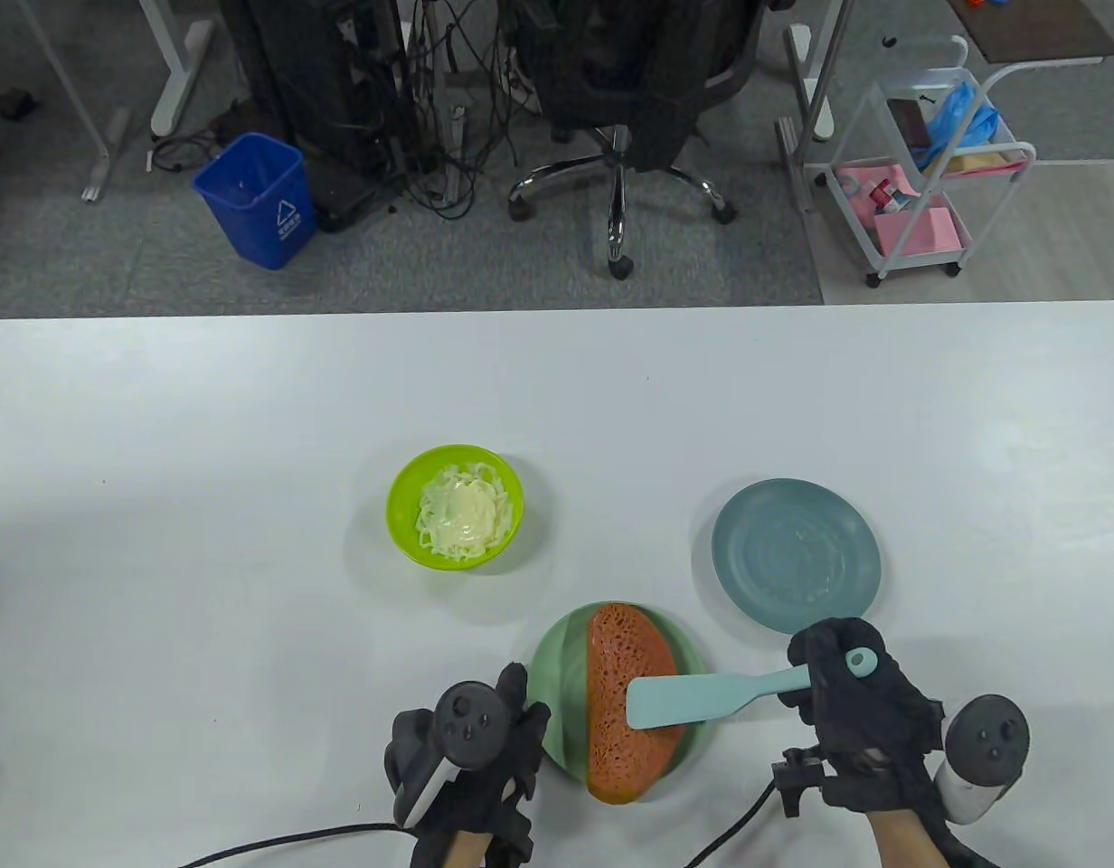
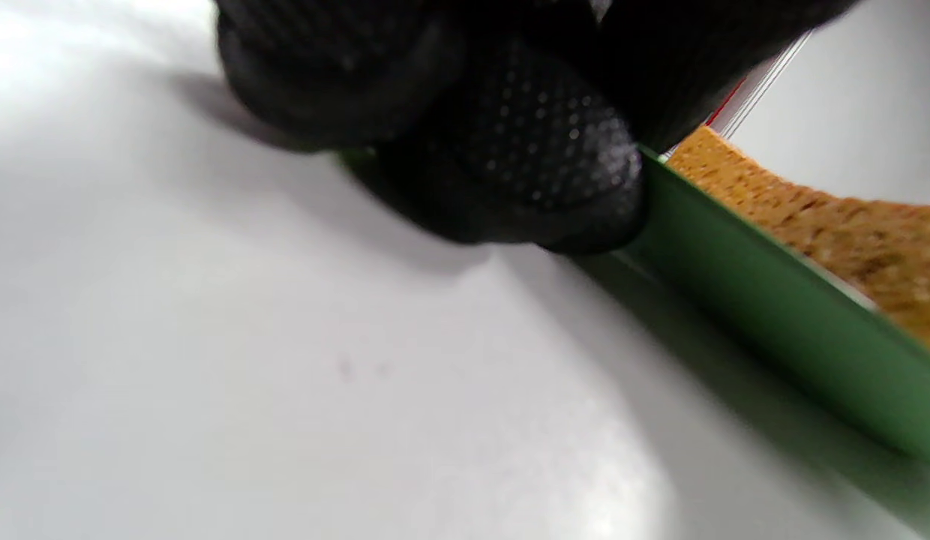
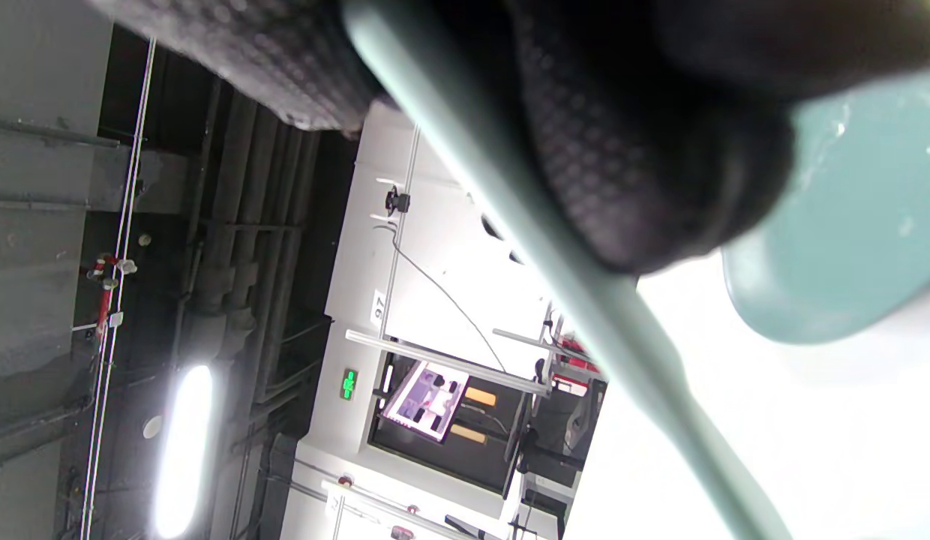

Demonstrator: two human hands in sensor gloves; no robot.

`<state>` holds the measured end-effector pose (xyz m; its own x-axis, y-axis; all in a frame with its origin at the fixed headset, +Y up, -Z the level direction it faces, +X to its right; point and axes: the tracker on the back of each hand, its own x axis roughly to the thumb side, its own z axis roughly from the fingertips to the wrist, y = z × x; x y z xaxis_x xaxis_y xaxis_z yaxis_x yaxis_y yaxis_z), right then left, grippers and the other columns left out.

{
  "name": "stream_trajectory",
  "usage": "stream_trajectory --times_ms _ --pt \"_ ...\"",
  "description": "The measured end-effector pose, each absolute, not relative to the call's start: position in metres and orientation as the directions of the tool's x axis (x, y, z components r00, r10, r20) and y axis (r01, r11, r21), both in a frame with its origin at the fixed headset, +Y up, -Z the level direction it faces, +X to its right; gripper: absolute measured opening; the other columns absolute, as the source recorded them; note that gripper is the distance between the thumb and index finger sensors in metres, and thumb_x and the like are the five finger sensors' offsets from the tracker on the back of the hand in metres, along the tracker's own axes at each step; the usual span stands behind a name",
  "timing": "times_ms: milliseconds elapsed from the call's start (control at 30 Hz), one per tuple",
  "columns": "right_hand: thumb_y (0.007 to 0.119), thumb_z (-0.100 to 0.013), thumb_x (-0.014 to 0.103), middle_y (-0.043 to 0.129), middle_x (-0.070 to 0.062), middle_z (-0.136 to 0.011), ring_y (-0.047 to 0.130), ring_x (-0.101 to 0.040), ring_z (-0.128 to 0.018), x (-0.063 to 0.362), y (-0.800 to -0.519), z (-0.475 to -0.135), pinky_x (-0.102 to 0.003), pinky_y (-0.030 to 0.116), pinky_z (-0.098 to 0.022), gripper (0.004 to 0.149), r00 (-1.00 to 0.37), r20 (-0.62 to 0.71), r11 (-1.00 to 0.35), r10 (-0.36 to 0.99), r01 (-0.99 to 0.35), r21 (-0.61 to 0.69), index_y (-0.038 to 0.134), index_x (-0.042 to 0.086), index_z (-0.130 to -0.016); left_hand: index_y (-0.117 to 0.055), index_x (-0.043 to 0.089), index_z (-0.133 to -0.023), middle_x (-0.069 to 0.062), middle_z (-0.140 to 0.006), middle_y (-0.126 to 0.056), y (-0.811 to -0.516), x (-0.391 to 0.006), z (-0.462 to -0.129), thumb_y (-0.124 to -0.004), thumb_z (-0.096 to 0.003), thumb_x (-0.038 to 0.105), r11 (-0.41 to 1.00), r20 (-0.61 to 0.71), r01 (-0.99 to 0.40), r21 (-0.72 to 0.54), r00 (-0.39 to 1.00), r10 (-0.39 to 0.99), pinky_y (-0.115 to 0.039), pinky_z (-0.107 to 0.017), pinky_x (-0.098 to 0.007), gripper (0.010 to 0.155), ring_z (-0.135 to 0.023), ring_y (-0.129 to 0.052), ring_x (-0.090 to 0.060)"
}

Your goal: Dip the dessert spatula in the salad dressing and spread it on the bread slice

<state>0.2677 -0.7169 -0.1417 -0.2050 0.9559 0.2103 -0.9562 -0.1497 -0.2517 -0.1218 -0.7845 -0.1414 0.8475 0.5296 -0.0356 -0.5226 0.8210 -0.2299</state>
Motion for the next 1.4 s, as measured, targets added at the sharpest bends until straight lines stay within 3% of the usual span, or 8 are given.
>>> stream_trajectory --times_ms 567,900,1167,1400 --pt "0.079 -0.057 0.041 0.087 -0.019 -0.064 0.103 -0.038 -0.024 0.290 -0.717 -0.140 -0.036 0.089 -0.010 0.036 -0.175 0.206 -0.103 0.963 -0.942 -0.318 0.076 0.010 -0.076 -0.069 0.009 -0.105 0.009 -0.059 -0.101 -0.785 -0.123 -0.142 -0.081 -0.0586 0.044 0.817 -0.039 -0.528 -0.232 0.844 0.535 -0.094 -0.028 -0.026 0.059 -0.032 -0.107 -0.006" --pt "0.082 -0.056 0.042 0.086 -0.020 -0.065 0.105 -0.038 -0.025 0.257 -0.721 -0.136 -0.035 0.092 -0.011 0.037 0.011 0.202 0.040 0.979 -0.989 -0.140 0.076 0.011 -0.076 -0.069 0.009 -0.105 0.009 -0.060 -0.101 -0.785 -0.122 -0.142 -0.081 -0.0587 0.044 0.817 -0.038 -0.528 -0.232 0.844 0.535 -0.094 -0.028 -0.026 0.059 -0.033 -0.107 -0.007" --pt "0.082 -0.056 0.042 0.086 -0.020 -0.066 0.106 -0.037 -0.026 0.234 -0.724 -0.133 -0.035 0.093 -0.012 0.037 -0.068 0.197 -0.052 0.978 -0.995 -0.086 0.076 0.011 -0.076 -0.069 0.008 -0.105 0.009 -0.060 -0.101 -0.784 -0.122 -0.142 -0.081 -0.0590 0.043 0.817 -0.037 -0.527 -0.233 0.844 0.534 -0.094 -0.028 -0.026 0.059 -0.033 -0.107 -0.007" --pt "0.079 -0.057 0.041 0.086 -0.021 -0.065 0.103 -0.039 -0.025 0.240 -0.726 -0.136 -0.037 0.090 -0.011 0.036 -0.040 0.166 -0.025 0.985 -0.995 -0.094 0.076 0.010 -0.075 -0.069 0.009 -0.105 0.009 -0.060 -0.101 -0.784 -0.122 -0.142 -0.081 -0.0590 0.043 0.815 -0.038 -0.530 -0.236 0.843 0.537 -0.094 -0.028 -0.026 0.059 -0.033 -0.107 -0.007"
